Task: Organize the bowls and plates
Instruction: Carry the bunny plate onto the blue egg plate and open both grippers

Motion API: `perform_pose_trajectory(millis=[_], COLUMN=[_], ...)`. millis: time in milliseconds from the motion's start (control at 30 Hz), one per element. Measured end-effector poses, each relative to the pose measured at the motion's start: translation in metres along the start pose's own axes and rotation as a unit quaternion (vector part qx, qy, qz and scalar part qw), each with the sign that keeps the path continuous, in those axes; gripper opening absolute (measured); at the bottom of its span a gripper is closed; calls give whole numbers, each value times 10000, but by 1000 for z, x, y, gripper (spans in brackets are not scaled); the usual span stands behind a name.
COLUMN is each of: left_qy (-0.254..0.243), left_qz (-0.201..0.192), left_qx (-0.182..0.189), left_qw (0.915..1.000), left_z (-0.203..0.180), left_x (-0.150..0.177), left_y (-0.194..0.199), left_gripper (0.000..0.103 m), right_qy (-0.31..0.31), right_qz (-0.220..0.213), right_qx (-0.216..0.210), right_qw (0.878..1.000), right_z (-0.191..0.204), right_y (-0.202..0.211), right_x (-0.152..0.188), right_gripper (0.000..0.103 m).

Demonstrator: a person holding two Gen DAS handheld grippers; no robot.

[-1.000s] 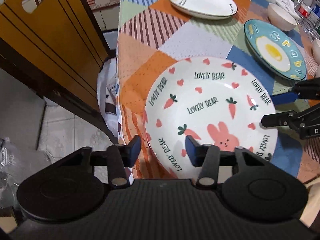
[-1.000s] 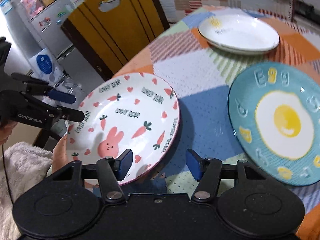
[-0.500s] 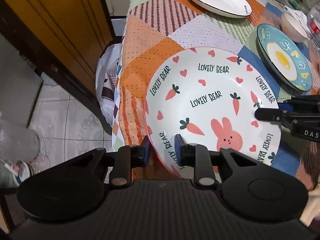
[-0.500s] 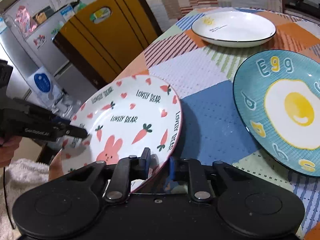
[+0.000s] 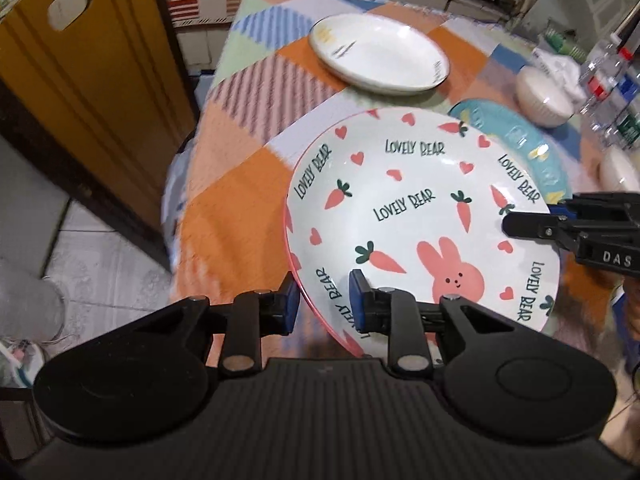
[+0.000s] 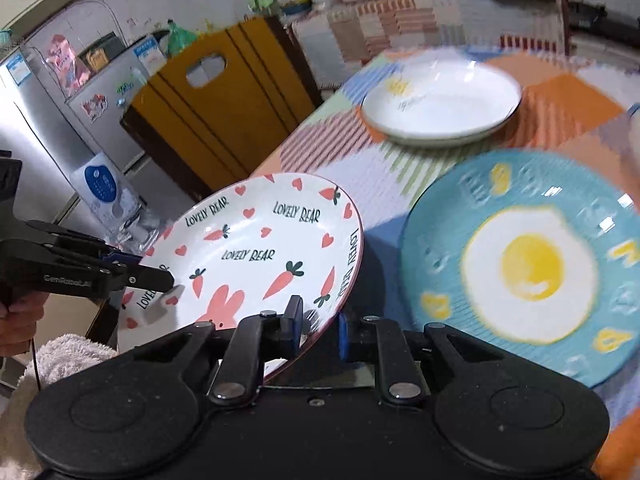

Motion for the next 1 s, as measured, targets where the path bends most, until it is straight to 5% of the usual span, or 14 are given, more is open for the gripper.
perform_pose_trajectory(millis=[367,467,1000], left_qy=[-269,-307,-241], left_qz=[-81,58,818], left_qx=[479,605,315], left_qw=[9985,9977,9959], left_z=[18,-4,-29], left_x=[-1,-8,-16], left_y=[-32,-51,-121], left_gripper=[24,24,25], right_qy=[-276,-330,-821], right_qz=[-390,-333,102], right_qx=[628,773,1107], right_qw=[9969,9959,9904], right_z=[-70,-91,-161], right_y=[64,71,39], right_x=[-16,-16,-4], right_gripper=[20,20,20])
Point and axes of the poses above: each gripper's, at about its wrist camera, not at the fingertips, and y roughly against the way its jaws point, z to its left, x to its underside, the point moved 9 cm from there along -y, roughly the way its jaws point, and after that the axes turned 2 degrees about y, right-handed, at the moved point
